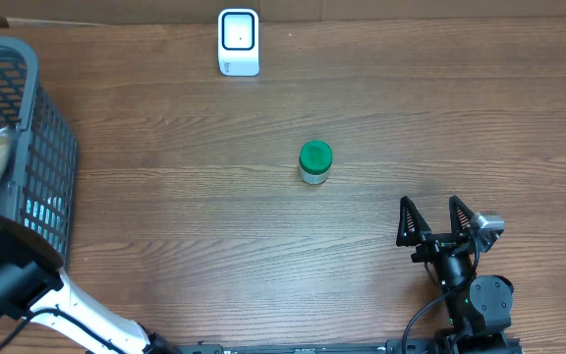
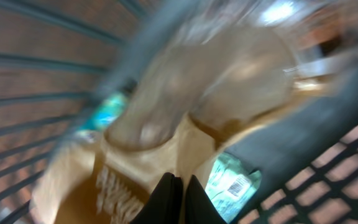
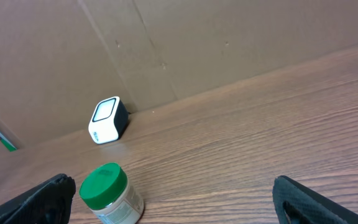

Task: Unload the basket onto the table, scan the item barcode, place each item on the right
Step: 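Reach the left gripper into the basket and grasp the bread bag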

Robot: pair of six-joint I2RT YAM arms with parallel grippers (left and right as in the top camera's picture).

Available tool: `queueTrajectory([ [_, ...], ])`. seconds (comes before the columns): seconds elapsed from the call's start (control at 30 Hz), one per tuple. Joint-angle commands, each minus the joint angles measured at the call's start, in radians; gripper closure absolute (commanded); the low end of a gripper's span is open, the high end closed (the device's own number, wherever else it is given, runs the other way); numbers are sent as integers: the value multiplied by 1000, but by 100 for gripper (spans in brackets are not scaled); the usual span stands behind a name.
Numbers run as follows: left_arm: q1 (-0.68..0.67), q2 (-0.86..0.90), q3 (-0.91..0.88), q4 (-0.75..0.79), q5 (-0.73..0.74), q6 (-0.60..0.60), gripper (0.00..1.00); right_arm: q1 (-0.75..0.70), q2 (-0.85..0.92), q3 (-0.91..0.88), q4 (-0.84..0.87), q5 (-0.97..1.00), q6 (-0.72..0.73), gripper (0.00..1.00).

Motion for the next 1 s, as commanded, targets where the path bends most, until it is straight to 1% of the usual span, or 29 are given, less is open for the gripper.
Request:
queueTrajectory([
  [0.0, -21, -149, 159, -36, -22, -152, 96, -3, -9, -10, 7, -5, -5, 0],
  [0.07, -48, -231, 197, -37, 18, -154, 96, -3, -9, -10, 7, -5, -5, 0],
  [0.1, -74, -292, 201, -34, 45, -155, 96, -3, -9, -10, 7, -5, -5, 0],
  [0.2, -146, -391, 201, -35, 81, -158, 96, -3, -9, -10, 7, -5, -5, 0],
  [0.23, -219, -450, 201, -42, 85, -157, 96, -3, -9, -10, 7, -5, -5, 0],
  [0.37, -387, -515, 201, -61, 68, -141, 96, -3, -9, -10, 7, -5, -5, 0],
  [0.43, -464, -521, 200, -68, -2, -143, 96, -3, -9, -10, 7, -5, -5, 0],
  [0.47, -473, -518, 197, -67, -24, -151, 96, -3, -9, -10, 7, -5, -5, 0],
  [0.5, -472, -513, 196, -67, -39, -165, 95, -3, -9, -10, 7, -5, -5, 0],
  [0.53, -465, -505, 196, -67, -47, -174, 87, -3, -9, -10, 7, -5, -5, 0],
  [0.57, -452, -499, 196, -67, -48, -177, 73, -3, -9, -10, 7, -5, -5, 0],
  [0.63, -404, -475, 196, -67, -48, -178, 56, -3, -9, -10, 7, -5, -5, 0],
  [0.67, -379, -462, 196, -68, -48, -181, 50, -3, -9, -10, 7, -5, -5, 0],
  [0.73, -325, -431, 196, -73, -35, -182, 47, -3, -9, -10, 7, -5, -5, 0],
  [0.97, -134, -283, 196, -135, 3, -187, 47, -3, -9, -10, 7, -5, -5, 0],
])
